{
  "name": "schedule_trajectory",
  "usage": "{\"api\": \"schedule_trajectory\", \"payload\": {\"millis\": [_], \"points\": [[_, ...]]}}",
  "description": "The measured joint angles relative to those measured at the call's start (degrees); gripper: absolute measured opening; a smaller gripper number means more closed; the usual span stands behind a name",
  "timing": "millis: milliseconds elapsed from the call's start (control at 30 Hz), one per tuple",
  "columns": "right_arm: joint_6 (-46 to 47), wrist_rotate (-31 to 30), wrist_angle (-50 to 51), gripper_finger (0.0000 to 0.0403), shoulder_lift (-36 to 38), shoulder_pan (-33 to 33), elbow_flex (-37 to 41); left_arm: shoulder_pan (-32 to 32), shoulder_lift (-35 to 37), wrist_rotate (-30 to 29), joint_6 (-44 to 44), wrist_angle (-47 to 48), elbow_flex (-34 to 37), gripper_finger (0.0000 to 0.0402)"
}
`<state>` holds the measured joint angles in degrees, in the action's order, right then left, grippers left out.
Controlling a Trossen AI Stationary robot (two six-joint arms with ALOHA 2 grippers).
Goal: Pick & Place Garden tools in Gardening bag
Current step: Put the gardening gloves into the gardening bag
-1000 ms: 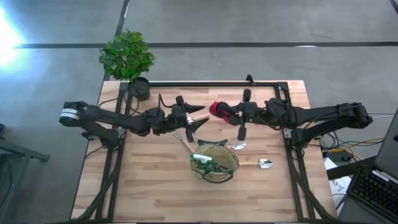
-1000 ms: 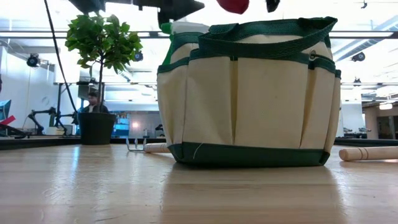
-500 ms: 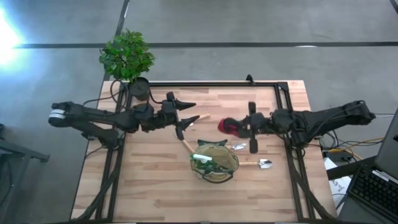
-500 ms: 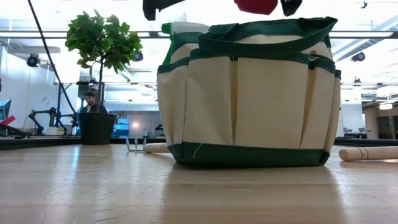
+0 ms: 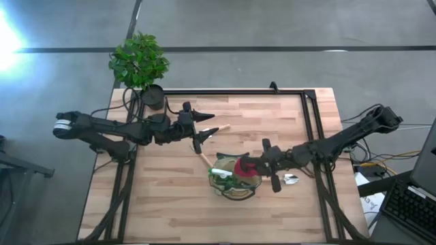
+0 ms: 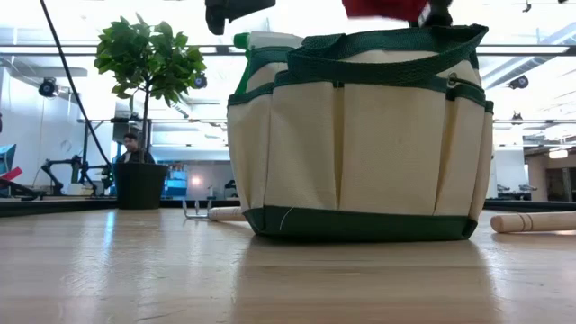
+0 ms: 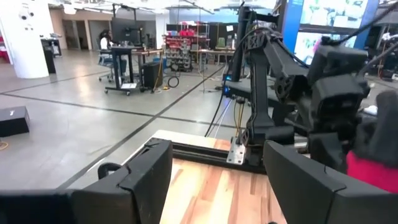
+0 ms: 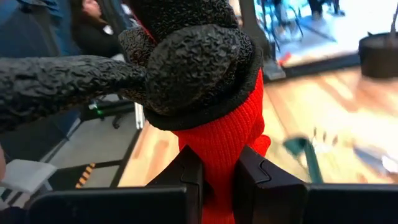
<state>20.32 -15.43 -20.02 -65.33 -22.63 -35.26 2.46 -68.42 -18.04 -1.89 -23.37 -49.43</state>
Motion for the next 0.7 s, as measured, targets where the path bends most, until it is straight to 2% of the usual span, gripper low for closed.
{"api": "schedule_trajectory", "payload": {"millis": [267,700], "points": [[3.4,-1.4,-4.4,0.003,-4.4,-2.3,2.2,-0.1,0.0,0.0,-0.1,2.5,0.0,0.0255],[9.3,-4.6,-4.2,0.003,-13.4,-2.8,2.5,-0.1,0.0,0.0,-0.1,2.6,0.0,0.0255]]}}
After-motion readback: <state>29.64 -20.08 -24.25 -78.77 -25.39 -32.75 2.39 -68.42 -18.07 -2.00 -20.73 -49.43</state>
